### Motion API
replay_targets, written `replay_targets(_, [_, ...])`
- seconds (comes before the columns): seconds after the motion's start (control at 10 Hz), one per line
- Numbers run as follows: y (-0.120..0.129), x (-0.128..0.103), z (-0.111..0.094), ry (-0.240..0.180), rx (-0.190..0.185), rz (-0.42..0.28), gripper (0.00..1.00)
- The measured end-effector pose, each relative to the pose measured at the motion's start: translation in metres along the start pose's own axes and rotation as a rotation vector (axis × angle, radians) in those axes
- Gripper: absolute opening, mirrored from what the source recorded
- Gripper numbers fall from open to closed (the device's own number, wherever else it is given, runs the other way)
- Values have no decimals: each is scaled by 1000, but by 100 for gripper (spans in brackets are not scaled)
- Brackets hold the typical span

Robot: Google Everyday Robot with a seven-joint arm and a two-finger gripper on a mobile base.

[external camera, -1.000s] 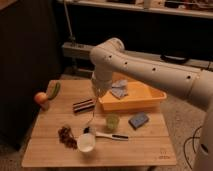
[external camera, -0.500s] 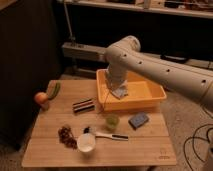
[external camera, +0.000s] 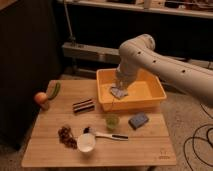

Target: Place fork in plastic cup

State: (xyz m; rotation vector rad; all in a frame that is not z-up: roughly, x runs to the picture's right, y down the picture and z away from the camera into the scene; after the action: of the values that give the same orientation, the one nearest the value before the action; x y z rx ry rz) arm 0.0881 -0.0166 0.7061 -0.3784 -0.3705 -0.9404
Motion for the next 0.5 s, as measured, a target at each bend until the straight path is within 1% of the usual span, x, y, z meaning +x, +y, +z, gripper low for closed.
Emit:
replay_targets(0.1, [5, 0, -1, -6, -7, 1, 12])
replay_targets(0.2, [10, -1, 0, -11, -23, 1, 12])
replay_targets(0.5, [20, -6, 11, -22, -60, -11, 12])
